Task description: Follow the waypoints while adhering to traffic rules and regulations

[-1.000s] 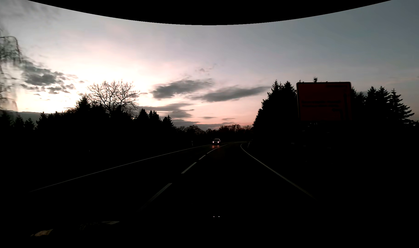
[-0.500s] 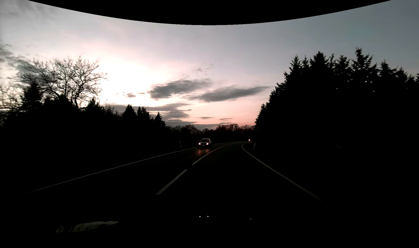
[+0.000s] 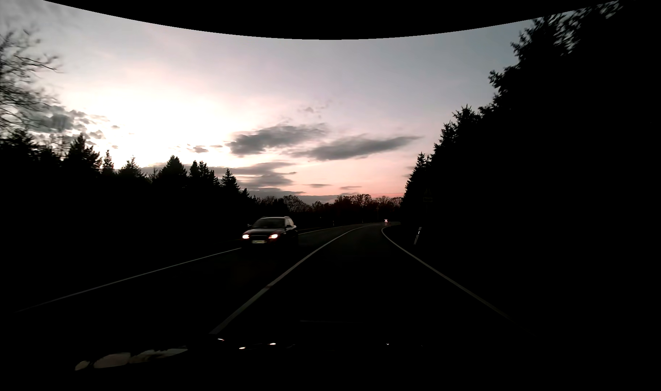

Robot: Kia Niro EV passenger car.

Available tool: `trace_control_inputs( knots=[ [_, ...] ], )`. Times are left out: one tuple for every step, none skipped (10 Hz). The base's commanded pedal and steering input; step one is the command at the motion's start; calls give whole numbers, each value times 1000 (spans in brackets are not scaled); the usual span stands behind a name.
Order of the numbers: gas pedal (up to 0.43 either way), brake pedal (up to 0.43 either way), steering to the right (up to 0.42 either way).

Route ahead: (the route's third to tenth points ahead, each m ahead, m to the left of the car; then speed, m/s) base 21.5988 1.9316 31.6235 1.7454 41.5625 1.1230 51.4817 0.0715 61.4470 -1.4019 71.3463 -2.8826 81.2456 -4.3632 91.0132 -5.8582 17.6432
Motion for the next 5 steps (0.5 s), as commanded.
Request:
trace_control_inputs(
  knots=[
    [67, 0, 11],
    [59, 0, 11],
    [59, 0, 11],
    [59, 0, 11],
    [59, 0, 11]
  ],
)
